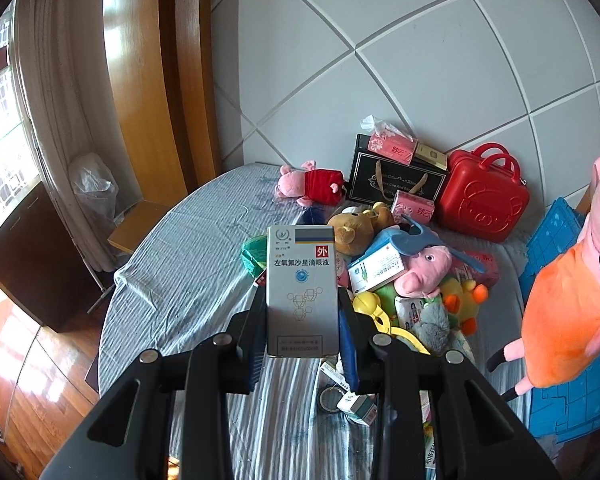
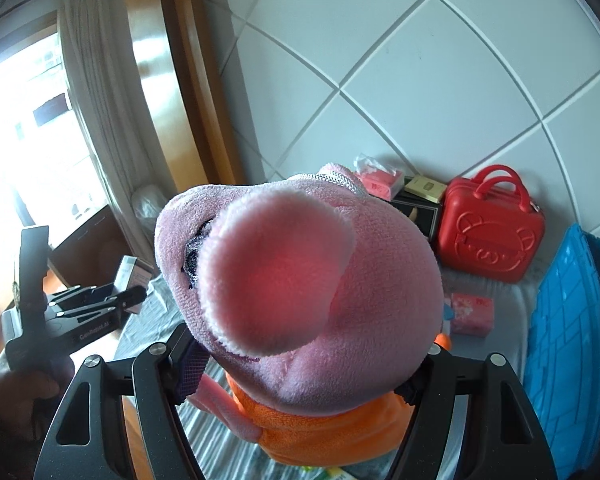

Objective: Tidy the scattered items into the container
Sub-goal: 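Lift and carry the medicine box and pig plush over the blue crate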

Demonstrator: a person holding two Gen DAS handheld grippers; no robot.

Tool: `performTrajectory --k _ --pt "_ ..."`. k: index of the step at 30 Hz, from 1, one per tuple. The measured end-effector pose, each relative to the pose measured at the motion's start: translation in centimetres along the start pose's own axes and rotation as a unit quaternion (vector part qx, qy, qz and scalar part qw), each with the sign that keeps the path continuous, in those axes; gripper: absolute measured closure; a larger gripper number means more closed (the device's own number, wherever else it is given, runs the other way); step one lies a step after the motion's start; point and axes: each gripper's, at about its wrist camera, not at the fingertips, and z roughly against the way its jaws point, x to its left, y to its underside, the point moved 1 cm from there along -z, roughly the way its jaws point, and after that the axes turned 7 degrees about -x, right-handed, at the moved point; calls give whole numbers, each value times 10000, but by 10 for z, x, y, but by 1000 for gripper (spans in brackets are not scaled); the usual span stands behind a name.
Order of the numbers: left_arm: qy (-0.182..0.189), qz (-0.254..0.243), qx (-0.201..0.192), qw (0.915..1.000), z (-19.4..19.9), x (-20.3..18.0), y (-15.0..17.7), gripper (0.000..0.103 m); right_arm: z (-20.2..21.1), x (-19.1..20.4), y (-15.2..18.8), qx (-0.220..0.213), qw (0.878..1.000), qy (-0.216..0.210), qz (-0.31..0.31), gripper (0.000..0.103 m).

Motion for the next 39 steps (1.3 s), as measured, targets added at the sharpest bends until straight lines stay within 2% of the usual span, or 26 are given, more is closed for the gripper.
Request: performTrajectory --k 15,25,39 --pt "183 -160 -335 9991 43 -53 -27 73 59 -10 -15 -351 9992 -152 -86 30" --pt "429 -371 -587 9967 65 -100 -47 73 80 -46 -16 -533 9983 -78 -221 30" --pt "794 -835 -675 9910 78 -189 -59 73 124 -107 -13 -828 9949 135 -563 30"
